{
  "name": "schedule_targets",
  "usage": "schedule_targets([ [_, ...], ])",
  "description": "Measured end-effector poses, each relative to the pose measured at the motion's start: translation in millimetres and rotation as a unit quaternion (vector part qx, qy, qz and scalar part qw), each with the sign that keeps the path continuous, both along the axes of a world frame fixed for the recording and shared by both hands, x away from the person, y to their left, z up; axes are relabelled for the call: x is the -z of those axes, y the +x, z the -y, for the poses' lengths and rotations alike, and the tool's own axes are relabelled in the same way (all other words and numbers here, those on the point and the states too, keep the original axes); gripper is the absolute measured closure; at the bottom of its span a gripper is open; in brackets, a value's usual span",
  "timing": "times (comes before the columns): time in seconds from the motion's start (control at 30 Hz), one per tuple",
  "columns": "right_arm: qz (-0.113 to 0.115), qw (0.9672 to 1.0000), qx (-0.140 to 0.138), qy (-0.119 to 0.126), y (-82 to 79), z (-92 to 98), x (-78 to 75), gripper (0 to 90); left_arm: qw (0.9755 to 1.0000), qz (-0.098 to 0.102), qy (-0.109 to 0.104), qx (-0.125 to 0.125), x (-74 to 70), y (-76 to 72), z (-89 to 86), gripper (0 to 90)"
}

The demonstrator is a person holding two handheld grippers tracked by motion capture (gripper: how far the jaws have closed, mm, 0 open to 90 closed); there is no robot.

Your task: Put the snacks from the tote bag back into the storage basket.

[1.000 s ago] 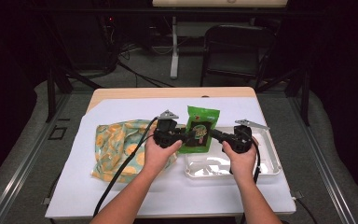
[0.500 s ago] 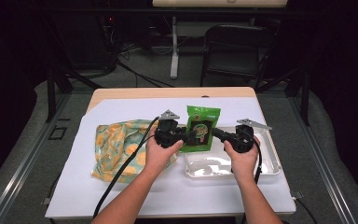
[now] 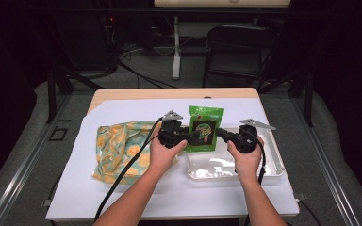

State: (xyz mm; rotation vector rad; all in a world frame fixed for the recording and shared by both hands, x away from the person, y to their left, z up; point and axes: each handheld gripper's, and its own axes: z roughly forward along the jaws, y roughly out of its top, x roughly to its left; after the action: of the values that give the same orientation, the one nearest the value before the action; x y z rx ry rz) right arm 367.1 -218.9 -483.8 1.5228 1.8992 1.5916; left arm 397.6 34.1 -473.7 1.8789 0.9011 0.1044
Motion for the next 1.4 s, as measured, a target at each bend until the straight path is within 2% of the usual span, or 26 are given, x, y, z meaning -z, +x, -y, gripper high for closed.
schedule_targets([
  [0.1, 0.002, 0.9999, 0.0, -0.013, 1.9, -0.1, 1.4, 89.2, 1.0, -0.002, 0.004, -0.003, 2.8, 1.7, 1.8, 63.1],
  [0.2, 0.001, 0.9998, 0.002, -0.018, 4.0, -0.1, 3.0, 89.2, 0.9999, 0.0, 0.012, -0.005, 5.0, 3.7, 3.0, 62.2],
  [0.47, 0.002, 0.9994, 0.011, -0.033, 10.1, 2.5, 5.4, 89.2, 0.9998, 0.003, 0.016, -0.011, 10.7, 11.6, 8.4, 62.2],
  [0.7, 0.0, 0.9986, 0.016, -0.05, 21.1, 2.7, 3.7, 89.3, 0.9997, -0.004, 0.006, -0.022, 15.5, 22.3, 12.1, 62.1],
  [0.9, -0.014, 0.9982, 0.012, -0.057, 32.7, 4.0, 8.2, 89.3, 0.9992, -0.019, 0.011, -0.032, 25.2, 33.1, 15.9, 60.9],
  [1.07, -0.032, 0.9972, 0.004, -0.067, 41.7, 4.7, 11.6, 89.3, 0.9989, -0.022, 0.015, -0.038, 30.3, 37.1, 17.2, 60.5],
  [1.2, -0.03, 0.9967, 0.004, -0.075, 44.6, 5.4, 10.1, 89.4, 0.999, -0.022, 0.011, -0.038, 31.4, 38.6, 18.8, 60.2],
  [1.27, -0.031, 0.9971, 0.006, -0.069, 44.9, 6.4, 10.8, 89.5, 0.9989, -0.022, 0.01, -0.04, 32.2, 38.8, 19.6, 60.0],
  [1.4, -0.032, 0.9968, 0.011, -0.072, 45.1, 7.3, 14.5, 89.7, 0.9987, -0.027, 0.014, -0.041, 34.4, 38.7, 21.3, 60.0],
])
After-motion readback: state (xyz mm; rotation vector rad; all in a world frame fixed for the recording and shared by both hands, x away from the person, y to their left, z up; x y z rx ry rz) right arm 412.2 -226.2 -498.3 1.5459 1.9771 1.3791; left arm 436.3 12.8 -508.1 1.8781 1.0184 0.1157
